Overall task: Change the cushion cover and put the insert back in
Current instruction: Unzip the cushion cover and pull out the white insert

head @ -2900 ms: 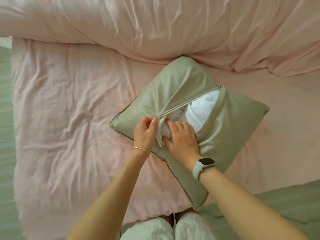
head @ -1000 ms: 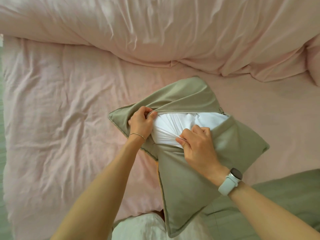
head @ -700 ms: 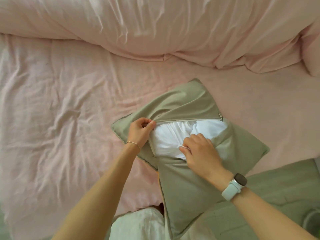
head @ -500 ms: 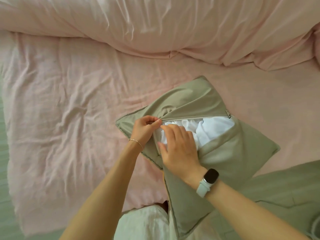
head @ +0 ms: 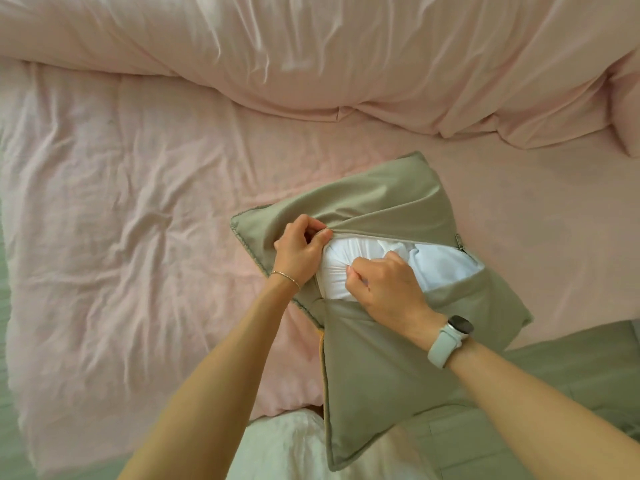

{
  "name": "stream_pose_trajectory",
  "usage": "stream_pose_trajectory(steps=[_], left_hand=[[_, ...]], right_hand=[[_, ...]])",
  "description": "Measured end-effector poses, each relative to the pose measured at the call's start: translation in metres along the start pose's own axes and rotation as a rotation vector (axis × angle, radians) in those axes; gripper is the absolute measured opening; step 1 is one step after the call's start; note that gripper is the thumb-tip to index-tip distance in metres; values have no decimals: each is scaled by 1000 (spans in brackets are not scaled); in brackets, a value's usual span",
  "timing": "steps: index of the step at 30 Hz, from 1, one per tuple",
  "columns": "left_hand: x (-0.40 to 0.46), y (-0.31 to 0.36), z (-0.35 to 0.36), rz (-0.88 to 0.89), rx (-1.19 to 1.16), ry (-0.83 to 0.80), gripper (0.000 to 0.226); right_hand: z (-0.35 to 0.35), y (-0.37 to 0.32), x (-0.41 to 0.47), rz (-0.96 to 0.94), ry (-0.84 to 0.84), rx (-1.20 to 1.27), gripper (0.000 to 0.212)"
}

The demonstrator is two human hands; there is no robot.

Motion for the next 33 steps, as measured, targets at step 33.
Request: stream_pose_trajectory(steps=[33], left_hand=[[-62,-6,9,75,320,-243,13]], right_hand=[[0,-25,-32,-8,-41,-180,25]])
Point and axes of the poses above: each hand's wrist, its own x-axis towards the middle knuckle, its own z-axis out of the palm, y = z × x, the point moved 5 cm from there along x, towards the middle knuckle, and after that the axes turned 15 degrees about -z, right-handed, at the moved point
